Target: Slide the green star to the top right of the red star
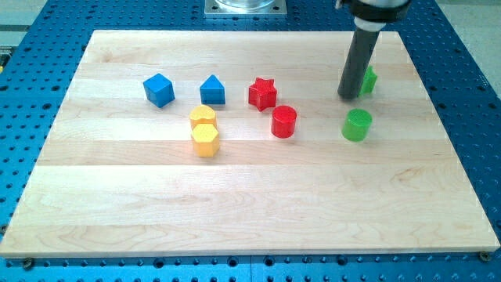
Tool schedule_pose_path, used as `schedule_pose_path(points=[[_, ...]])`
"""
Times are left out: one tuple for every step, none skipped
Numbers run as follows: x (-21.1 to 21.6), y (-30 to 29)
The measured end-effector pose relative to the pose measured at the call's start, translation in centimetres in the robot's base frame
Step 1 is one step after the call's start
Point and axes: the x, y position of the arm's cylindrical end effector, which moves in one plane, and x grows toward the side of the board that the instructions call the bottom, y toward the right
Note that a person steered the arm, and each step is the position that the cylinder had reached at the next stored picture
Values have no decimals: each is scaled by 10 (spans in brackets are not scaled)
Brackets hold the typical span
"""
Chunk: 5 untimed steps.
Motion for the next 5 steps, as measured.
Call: schedule_pose_path(points=[[1, 25], [12, 50], [4, 77], [-30, 74], [-42, 21]])
